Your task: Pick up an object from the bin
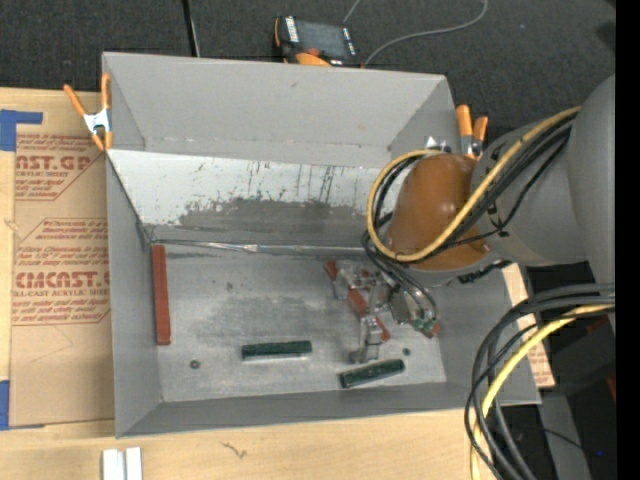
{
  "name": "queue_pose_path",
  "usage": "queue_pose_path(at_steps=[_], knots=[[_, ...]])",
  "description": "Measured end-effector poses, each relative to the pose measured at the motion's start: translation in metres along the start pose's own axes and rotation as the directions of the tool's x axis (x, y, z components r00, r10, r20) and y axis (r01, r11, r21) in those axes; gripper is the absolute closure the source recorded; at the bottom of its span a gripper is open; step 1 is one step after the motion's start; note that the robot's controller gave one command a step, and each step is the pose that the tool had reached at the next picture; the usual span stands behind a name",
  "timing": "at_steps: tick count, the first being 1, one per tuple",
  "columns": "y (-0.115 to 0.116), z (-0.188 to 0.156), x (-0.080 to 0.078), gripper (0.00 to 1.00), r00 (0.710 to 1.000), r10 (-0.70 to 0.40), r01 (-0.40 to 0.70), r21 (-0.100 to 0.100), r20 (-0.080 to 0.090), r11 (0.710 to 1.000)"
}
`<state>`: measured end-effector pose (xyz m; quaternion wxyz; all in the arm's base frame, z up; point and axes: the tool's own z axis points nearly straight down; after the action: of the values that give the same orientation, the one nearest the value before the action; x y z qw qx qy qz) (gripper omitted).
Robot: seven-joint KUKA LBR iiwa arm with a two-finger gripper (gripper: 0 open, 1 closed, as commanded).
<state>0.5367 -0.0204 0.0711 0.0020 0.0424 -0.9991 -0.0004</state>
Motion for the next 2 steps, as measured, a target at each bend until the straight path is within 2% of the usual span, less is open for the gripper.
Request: queue_pose_path(at_steps=[1,2], knots=[[-0.084,-0.018,0.023,0.0,0.999,0.049,-0.049,0.004,0.005,0.999],[-0.109,0.002,-0.011,0.0,1.0,0.015,-0.015,0.001,0.007,1.0]])
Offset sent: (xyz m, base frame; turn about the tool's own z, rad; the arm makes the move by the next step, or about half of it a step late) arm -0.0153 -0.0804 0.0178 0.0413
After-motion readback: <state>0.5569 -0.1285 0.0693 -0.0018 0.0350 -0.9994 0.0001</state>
